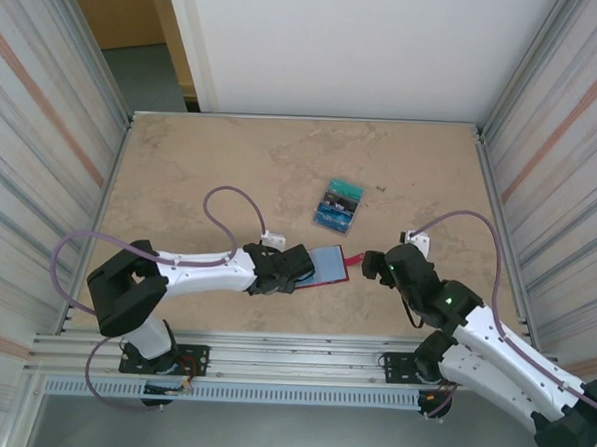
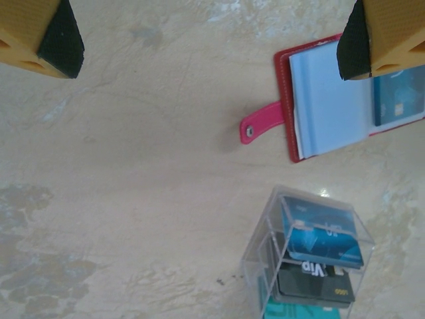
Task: Take the credit cards out of the card holder
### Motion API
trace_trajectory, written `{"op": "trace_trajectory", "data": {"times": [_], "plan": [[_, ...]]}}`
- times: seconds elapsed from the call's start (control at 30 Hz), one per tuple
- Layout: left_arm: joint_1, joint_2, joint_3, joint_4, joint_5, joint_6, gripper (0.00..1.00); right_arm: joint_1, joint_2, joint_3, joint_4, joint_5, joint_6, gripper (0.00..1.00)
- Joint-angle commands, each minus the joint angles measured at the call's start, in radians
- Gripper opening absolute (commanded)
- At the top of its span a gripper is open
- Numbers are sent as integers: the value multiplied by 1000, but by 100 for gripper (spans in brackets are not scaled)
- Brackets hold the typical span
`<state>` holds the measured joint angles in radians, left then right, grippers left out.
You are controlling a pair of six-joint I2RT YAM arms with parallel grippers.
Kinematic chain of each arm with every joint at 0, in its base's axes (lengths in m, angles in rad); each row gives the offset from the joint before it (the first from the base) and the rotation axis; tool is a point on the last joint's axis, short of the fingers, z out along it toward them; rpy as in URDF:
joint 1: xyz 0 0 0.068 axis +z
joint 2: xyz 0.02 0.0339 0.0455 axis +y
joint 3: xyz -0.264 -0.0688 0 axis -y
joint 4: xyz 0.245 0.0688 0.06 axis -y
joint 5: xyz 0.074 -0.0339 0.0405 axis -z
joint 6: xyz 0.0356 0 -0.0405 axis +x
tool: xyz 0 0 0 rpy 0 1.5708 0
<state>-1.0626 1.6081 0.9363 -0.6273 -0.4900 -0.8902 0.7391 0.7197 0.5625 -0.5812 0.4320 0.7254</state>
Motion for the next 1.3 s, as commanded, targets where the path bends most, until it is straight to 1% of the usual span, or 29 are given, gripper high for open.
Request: {"op": "trace_trajectory", "data": {"times": [0.0,0.17,0.33,0.47,0.63,0.8,0.87,1.03,1.17,1.27], "plan": [[27,27,14,27,30,2,99,-7,55,50,-30,-47,-5,100],[57,33,-3,95,64,29,99,-6,117,74,-35,-78,6,98],[74,59,10,116,84,53,99,-6,160,103,-34,-98,9,98],[87,81,2,126,103,50,99,-6,204,129,-33,-151,8,95],[96,94,-14,154,128,43,99,-6,235,140,-9,-212,4,86],[99,109,-13,155,143,45,99,-8,260,141,47,-294,4,73],[101,109,-16,156,145,44,99,-12,265,142,75,-345,4,66],[105,105,-24,153,146,42,99,-30,339,142,168,-504,4,53],[106,110,-24,155,147,39,99,-57,421,149,239,-631,6,44],[107,115,-25,156,149,36,99,-65,495,170,267,-686,6,38]]}}
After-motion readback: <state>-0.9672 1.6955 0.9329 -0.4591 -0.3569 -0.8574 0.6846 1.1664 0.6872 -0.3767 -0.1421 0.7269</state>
